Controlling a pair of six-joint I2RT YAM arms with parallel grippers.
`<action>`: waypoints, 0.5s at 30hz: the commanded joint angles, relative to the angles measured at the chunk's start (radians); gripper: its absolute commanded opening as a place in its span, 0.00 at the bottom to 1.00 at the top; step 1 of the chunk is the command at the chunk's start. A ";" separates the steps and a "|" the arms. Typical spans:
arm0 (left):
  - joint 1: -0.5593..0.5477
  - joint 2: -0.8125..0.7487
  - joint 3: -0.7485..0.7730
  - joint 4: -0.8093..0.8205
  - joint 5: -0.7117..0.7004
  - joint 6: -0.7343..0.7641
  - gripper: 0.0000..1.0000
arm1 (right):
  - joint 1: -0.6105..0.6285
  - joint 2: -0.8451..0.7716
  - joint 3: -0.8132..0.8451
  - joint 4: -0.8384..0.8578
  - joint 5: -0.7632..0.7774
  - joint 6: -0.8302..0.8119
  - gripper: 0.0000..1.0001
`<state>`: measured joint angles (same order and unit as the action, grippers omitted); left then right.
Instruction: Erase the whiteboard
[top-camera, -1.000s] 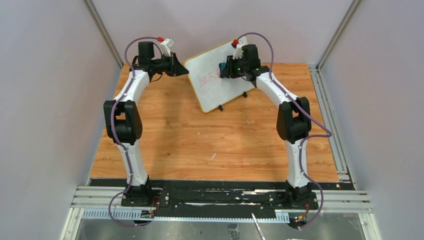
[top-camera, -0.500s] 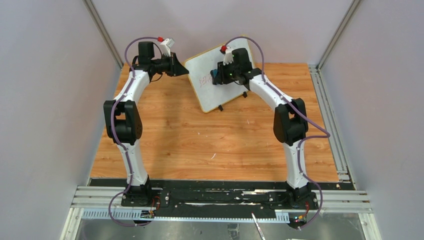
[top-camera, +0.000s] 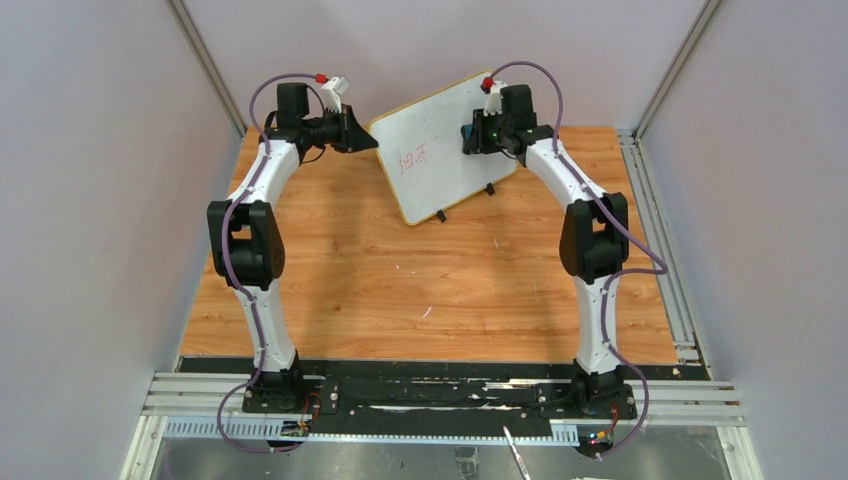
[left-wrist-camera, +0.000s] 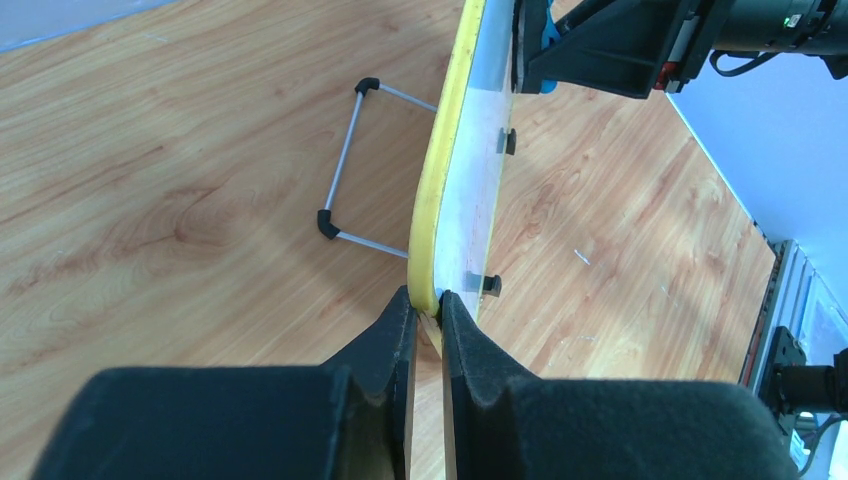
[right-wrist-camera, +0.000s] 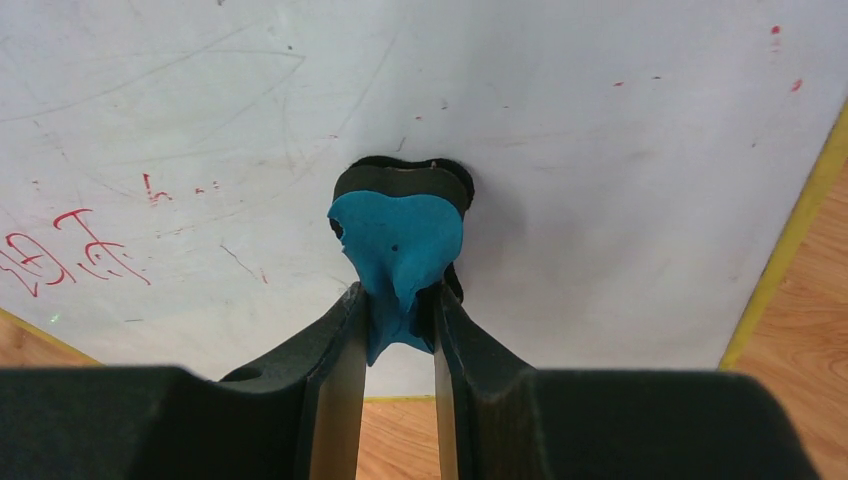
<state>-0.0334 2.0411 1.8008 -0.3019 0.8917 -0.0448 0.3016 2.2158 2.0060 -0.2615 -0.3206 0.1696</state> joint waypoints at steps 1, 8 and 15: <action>-0.030 0.001 0.002 -0.074 0.004 0.056 0.00 | -0.006 0.017 0.050 -0.011 0.001 -0.007 0.01; -0.030 0.001 0.005 -0.079 0.003 0.063 0.00 | 0.035 0.044 0.076 -0.006 -0.039 0.004 0.01; -0.031 0.001 0.004 -0.075 0.001 0.062 0.00 | 0.103 0.059 0.126 -0.025 -0.056 -0.002 0.00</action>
<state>-0.0334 2.0411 1.8008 -0.3042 0.8871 -0.0406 0.3260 2.2509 2.0743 -0.2905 -0.3248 0.1703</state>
